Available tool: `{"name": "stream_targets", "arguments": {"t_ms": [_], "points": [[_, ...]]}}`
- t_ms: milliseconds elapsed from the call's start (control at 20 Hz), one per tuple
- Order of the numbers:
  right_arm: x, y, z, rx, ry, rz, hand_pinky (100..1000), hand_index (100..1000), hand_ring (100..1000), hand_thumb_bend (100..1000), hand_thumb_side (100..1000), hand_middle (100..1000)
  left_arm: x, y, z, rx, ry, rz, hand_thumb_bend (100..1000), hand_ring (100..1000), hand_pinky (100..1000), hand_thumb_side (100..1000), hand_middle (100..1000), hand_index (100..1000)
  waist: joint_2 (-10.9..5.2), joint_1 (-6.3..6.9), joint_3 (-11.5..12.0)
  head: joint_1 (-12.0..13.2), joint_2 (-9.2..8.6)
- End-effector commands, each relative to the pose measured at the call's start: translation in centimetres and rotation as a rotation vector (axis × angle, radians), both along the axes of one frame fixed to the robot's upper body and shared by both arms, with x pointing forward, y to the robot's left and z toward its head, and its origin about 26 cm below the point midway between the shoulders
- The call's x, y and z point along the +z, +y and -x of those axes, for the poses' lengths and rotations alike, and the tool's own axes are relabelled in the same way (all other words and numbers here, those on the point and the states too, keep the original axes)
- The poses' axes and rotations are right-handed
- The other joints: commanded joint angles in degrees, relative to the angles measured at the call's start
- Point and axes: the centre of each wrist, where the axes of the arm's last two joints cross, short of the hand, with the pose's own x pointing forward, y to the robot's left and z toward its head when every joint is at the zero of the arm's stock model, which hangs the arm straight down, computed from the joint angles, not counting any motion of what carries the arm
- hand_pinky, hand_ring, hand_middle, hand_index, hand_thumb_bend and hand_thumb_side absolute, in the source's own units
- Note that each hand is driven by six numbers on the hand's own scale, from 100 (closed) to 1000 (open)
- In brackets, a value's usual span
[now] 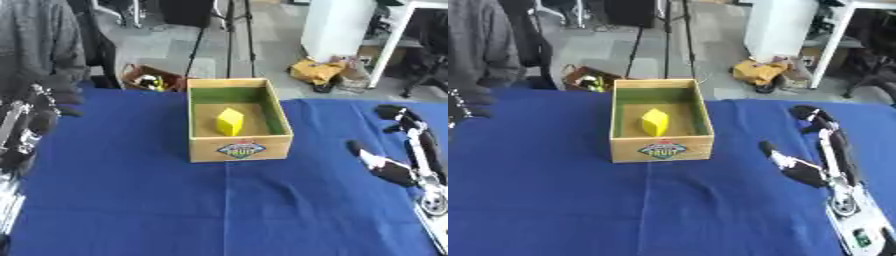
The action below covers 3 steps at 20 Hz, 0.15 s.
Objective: Pick up objects on the table and place them in the box.
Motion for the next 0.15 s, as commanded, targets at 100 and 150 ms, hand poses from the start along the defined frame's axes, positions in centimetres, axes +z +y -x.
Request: {"name": "stream_targets", "arguments": {"t_ms": [100,150], "points": [[1.2,0.47,1.71,-0.014,-0.028,-0.08,574,799,745,542,651,766,0.36,0.62,-0.1,0.012,0.001,0.008,1000,697,648,794,672,847,-1.15,0.47,0.2,-0.9,0.91],[1.3,0.65,2.07,-0.015,-0.023,-0.099,574,798,744,541,651,765,0.23,0.63,-0.1,0.011,0.008,0.012,1000,697,648,793,672,847,-1.19,0.54,0.2,-1.0,1.08]]}}
